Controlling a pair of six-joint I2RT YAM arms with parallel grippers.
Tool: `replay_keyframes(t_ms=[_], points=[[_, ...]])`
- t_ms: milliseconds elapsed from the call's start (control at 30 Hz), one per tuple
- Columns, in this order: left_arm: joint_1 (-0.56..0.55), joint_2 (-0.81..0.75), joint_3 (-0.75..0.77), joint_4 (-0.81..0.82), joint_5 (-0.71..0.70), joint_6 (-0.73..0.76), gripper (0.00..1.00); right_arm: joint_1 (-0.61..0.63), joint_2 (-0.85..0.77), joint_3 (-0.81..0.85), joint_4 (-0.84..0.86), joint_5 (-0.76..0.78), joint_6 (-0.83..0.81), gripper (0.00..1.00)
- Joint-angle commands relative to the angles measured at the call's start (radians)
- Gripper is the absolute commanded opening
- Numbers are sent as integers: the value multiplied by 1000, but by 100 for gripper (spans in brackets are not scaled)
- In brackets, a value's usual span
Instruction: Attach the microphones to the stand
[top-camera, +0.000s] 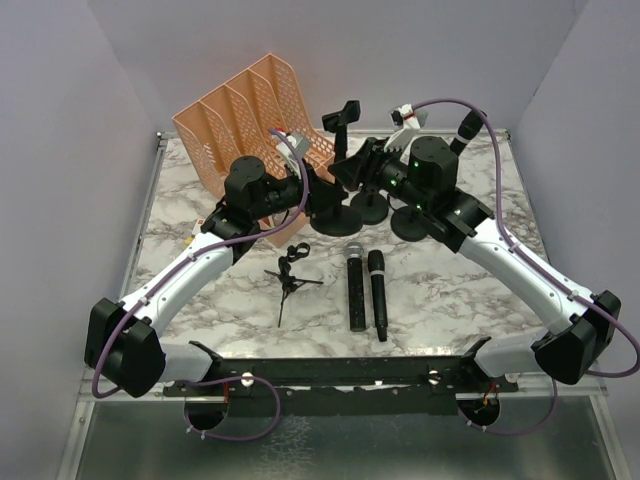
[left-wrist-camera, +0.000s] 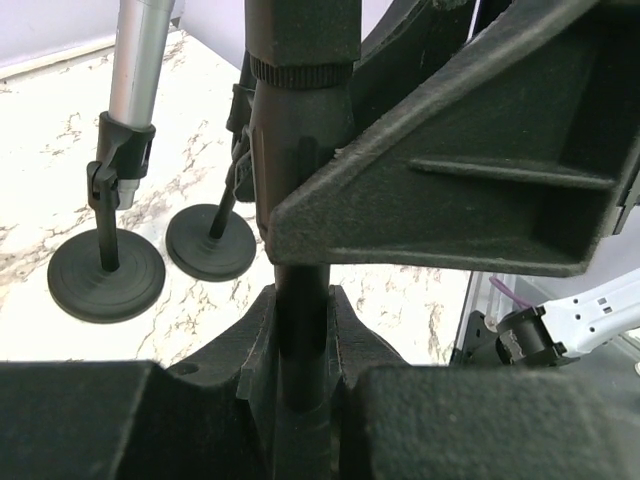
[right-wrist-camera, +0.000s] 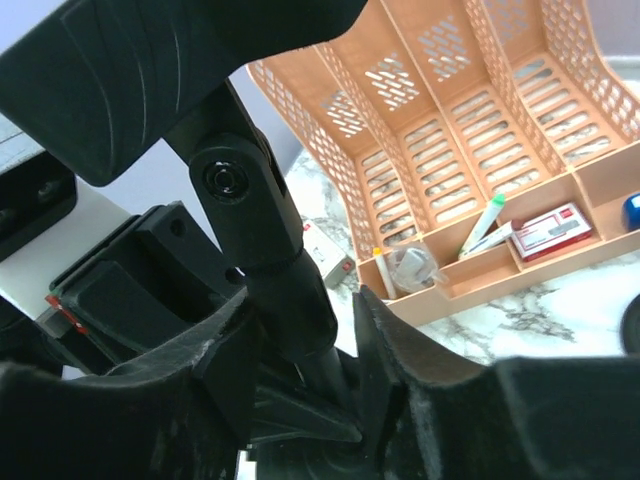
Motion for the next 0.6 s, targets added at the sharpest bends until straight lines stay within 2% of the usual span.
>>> replay_keyframes(t_ms=[0, 100, 200, 300, 467, 567], points=[[-2, -10, 46, 30, 41, 22, 0, -14, -12, 25, 14, -25, -7, 36], [-2, -12, 51, 27, 61, 28, 0, -36, -6, 29, 12, -75, 1, 18], [-2, -19, 63, 14, 114, 45, 0, -87, -40, -12, 67, -179, 0, 9], [-2, -28, 71, 13, 220, 66, 0, -174, -88, -91, 199, -389, -28, 5], [-2, -32, 84, 50, 362, 74, 0, -300, -114, -161, 476, -839, -23, 1], [-2, -21, 102, 58, 399, 73, 0, -309, -108, -155, 552, -972, -28, 1]])
